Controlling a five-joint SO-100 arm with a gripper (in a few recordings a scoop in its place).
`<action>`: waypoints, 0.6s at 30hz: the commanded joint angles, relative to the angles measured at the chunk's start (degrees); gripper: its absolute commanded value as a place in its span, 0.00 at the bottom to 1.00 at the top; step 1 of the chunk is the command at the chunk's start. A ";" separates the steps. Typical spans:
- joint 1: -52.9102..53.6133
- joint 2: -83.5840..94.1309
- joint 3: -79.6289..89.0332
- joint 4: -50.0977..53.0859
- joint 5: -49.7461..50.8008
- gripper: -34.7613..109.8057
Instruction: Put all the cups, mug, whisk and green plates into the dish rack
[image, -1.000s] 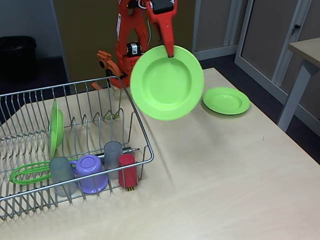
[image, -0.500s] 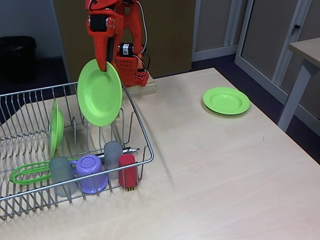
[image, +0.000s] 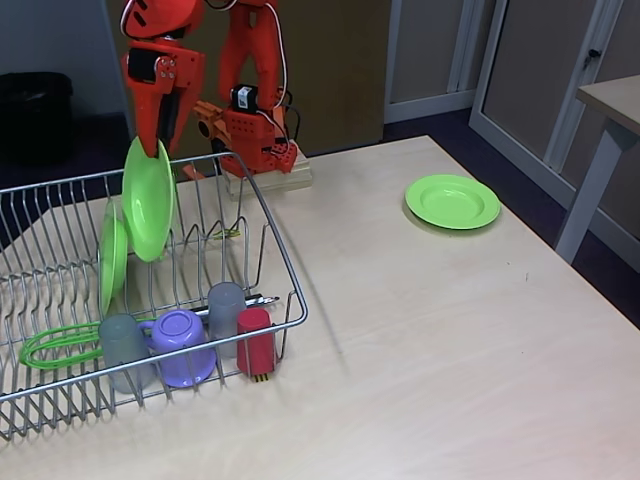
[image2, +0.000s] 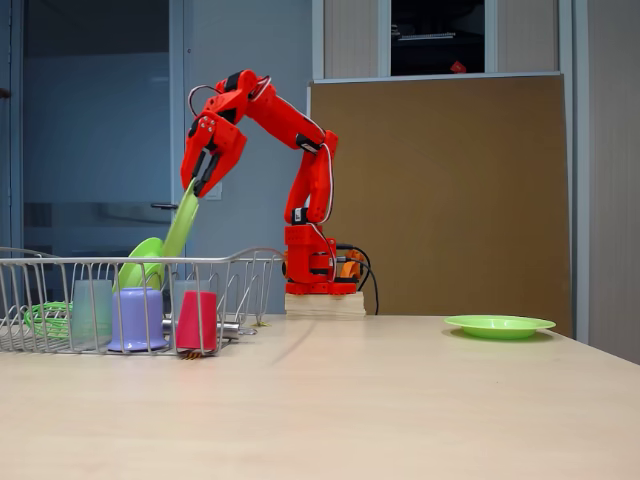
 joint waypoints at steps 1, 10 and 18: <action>0.97 0.18 0.62 -0.70 0.18 0.24; 3.43 1.32 7.73 -4.22 0.53 0.24; 9.05 -2.99 10.99 -9.40 -3.78 0.24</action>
